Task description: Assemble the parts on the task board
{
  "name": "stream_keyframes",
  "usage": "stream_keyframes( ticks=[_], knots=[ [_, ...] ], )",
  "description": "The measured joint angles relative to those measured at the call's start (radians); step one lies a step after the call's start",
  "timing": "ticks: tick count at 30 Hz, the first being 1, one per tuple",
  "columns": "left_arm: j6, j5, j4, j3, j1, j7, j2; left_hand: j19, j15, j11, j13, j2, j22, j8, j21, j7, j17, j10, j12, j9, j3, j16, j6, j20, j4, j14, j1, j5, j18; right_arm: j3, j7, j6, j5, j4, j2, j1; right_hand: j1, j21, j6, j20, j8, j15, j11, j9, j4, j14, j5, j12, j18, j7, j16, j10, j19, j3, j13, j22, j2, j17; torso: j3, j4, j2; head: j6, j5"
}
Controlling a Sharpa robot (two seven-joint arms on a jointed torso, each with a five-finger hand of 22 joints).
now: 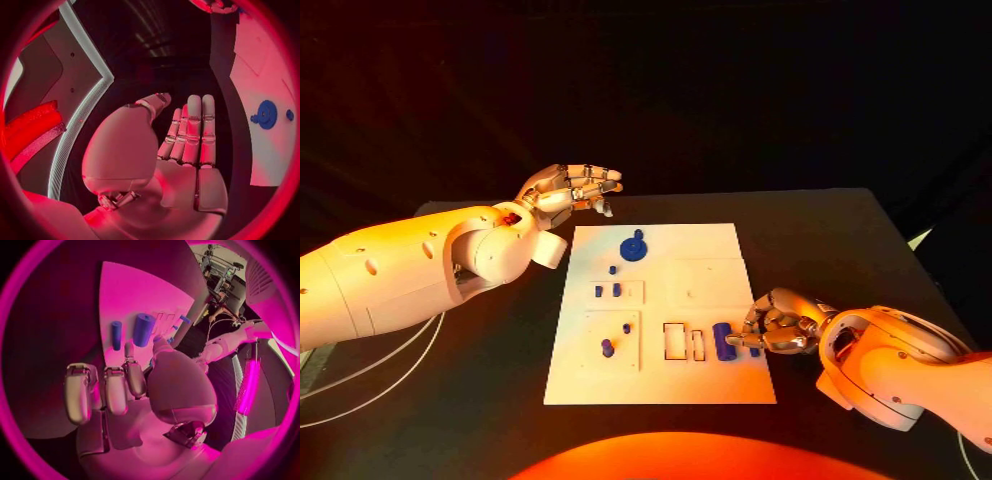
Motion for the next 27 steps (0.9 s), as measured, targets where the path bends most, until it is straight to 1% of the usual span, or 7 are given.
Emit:
stream_keyframes(
  ticks=[10,18,20,23,25,26,27],
  knots=[
    [0.009,0.000,-0.002,0.000,0.000,0.000,0.001,0.000,-0.004,0.000,0.000,0.000,-0.001,0.004,-0.004,-0.004,0.000,0.000,0.004,0.000,0.000,0.000,-0.004,0.000,0.000,-0.004,0.000,0.000,0.000,0.000,-0.008,0.003,-0.007,-0.026,0.048,-0.007,0.000,0.004,0.000,0.000,0.000,0.000,-0.001,0.001,0.001,0.000,-0.004,0.000,0.000,0.000,0.000,0.001,0.000,-0.004,0.000,0.001,0.000,0.000,0.0006,-0.0006,0.000,-0.004,0.001],
    [0.015,0.000,-0.002,0.000,0.000,-0.001,0.002,0.000,-0.004,0.000,0.000,0.000,-0.001,0.004,-0.004,-0.004,-0.001,0.000,0.004,0.000,0.000,0.000,-0.004,0.000,0.000,-0.004,0.000,0.000,0.000,0.001,-0.008,0.019,-0.007,-0.061,0.092,-0.024,-0.004,0.004,0.000,0.000,0.003,0.000,-0.001,0.002,0.000,0.000,-0.004,0.000,0.000,0.000,0.003,0.001,0.000,-0.006,0.000,0.001,0.004,0.000,0.0005,0.0001,0.000,-0.007,0.004],
    [0.016,0.000,-0.002,0.000,0.000,-0.001,0.001,0.000,-0.004,0.000,0.000,0.000,-0.001,0.004,-0.004,-0.004,-0.001,0.000,0.004,0.000,0.000,0.000,-0.004,0.000,0.000,-0.004,0.000,0.000,0.000,0.001,-0.008,0.027,-0.008,-0.070,0.100,-0.027,-0.007,0.004,0.000,0.000,0.007,0.000,-0.001,0.007,0.000,0.000,-0.014,0.000,0.000,0.000,0.003,0.001,0.000,-0.016,0.000,0.001,0.007,0.000,0.0005,0.0005,0.000,-0.007,0.005],
    [0.017,0.000,-0.002,0.000,0.000,-0.001,0.000,0.000,-0.004,0.000,0.000,0.000,-0.002,0.004,-0.004,-0.004,-0.001,0.000,0.004,0.000,0.000,0.000,-0.004,0.000,0.000,-0.004,0.000,0.000,0.000,0.005,-0.008,0.040,-0.013,-0.082,0.110,-0.029,-0.008,0.004,0.003,0.000,0.019,0.000,-0.001,0.010,-0.002,0.000,-0.018,0.000,0.000,-0.003,0.003,0.001,0.000,-0.020,0.000,0.001,0.008,0.000,0.0005,0.0006,0.000,-0.008,0.007],
    [0.018,0.000,-0.002,0.000,0.000,-0.001,0.000,0.004,-0.004,-0.004,0.000,0.000,-0.003,0.004,-0.004,-0.004,-0.001,-0.004,0.004,-0.001,-0.004,0.000,-0.004,0.004,0.004,-0.004,0.000,0.000,0.000,0.008,-0.009,0.051,-0.019,-0.091,0.118,-0.030,-0.008,0.007,0.007,0.000,0.019,0.000,-0.001,0.014,-0.001,0.000,-0.024,0.000,0.000,-0.004,0.003,0.001,0.000,-0.029,0.000,0.001,0.008,0.000,0.0004,0.0003,0.000,-0.009,0.007],
    [0.018,0.000,-0.002,0.000,0.000,-0.001,0.000,0.004,-0.004,-0.004,0.000,0.000,-0.004,0.004,-0.004,-0.004,-0.001,-0.004,0.004,-0.001,-0.004,0.000,-0.004,0.004,0.004,-0.004,0.000,0.000,0.000,0.009,-0.010,0.055,-0.023,-0.094,0.121,-0.031,-0.008,0.008,0.008,0.000,0.020,0.000,-0.001,0.028,-0.001,0.000,-0.024,0.000,0.000,-0.006,0.003,0.001,0.000,-0.029,0.000,0.001,0.008,0.000,0.0004,0.0001,0.000,-0.009,0.008],
    [0.018,0.000,-0.002,0.000,0.000,-0.001,0.000,0.004,-0.004,-0.004,0.000,0.000,-0.004,0.004,-0.004,-0.004,-0.001,-0.004,0.004,-0.001,-0.004,0.000,-0.004,0.004,0.004,-0.003,0.000,0.000,0.000,0.010,-0.010,0.060,-0.027,-0.098,0.124,-0.031,-0.008,0.008,0.006,0.000,0.019,0.000,-0.001,0.082,-0.004,0.000,-0.024,0.000,0.000,-0.009,0.003,0.001,0.000,-0.032,0.000,0.001,0.008,0.000,0.0005,0.0001,0.000,-0.009,0.008]
  ],
)
